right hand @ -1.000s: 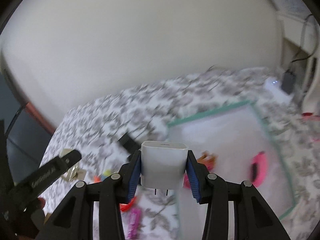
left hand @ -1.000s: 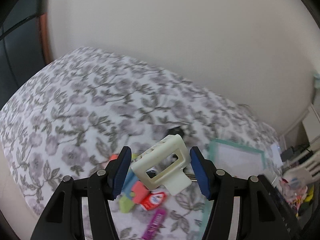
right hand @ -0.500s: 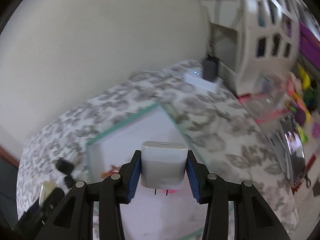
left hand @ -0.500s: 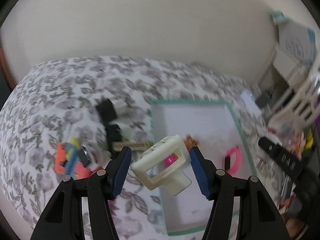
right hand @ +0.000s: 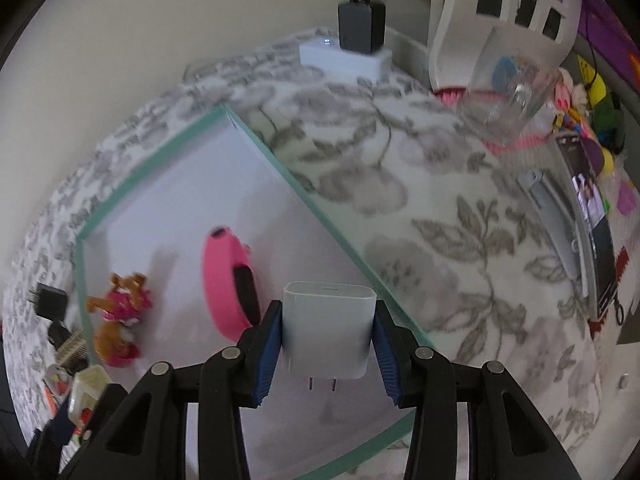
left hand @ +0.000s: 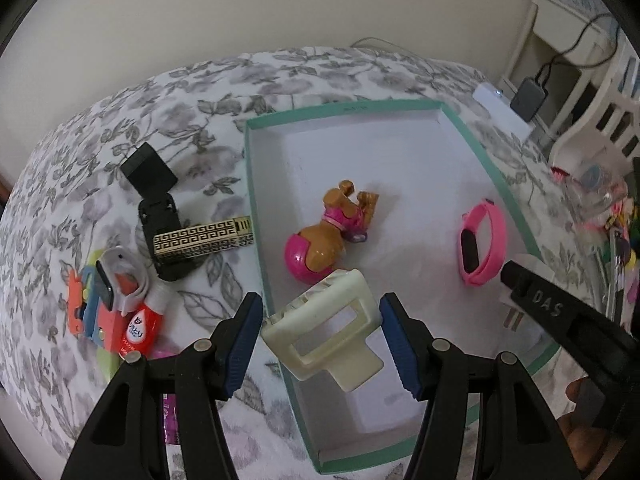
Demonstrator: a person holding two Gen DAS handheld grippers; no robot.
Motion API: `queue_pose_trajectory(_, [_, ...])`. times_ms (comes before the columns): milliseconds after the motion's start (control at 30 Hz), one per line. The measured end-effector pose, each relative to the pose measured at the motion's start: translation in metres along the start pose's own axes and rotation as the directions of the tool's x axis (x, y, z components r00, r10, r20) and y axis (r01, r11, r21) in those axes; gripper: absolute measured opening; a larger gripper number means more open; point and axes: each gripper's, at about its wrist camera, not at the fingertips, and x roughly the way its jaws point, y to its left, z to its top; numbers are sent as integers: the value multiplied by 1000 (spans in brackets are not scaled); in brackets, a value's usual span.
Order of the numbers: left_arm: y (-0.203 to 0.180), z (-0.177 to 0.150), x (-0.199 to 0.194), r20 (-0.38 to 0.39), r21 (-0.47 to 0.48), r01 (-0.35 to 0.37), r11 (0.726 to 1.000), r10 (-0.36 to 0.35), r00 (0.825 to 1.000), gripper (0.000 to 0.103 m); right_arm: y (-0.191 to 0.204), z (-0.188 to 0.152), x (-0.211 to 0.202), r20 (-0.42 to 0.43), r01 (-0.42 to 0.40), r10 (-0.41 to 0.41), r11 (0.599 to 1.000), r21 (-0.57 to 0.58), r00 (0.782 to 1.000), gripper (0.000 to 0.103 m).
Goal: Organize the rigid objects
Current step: 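Carry the cream clip and white charger over the tray with both grippers, then open both grippers to release the clip and charger into the tray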
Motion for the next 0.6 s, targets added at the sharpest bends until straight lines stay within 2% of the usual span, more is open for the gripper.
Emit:
queue_pose_trajectory(133, [-6,-5,12,-34,39,-27,999,29,999,62,3,-3,8,-25,13,-13,1000,-15,1000,46])
queue_pose_trajectory(367, [-16,-8,15,-8,110,-87,990,89,996,63,7,-5,8,-27,35,-36,999,-39,999,46])
queue_pose_trajectory(600, [-14,-6,13,-4,97,-49,994,49,999,63,10,-1,4,-16,39,-40,998,-51,999,49])
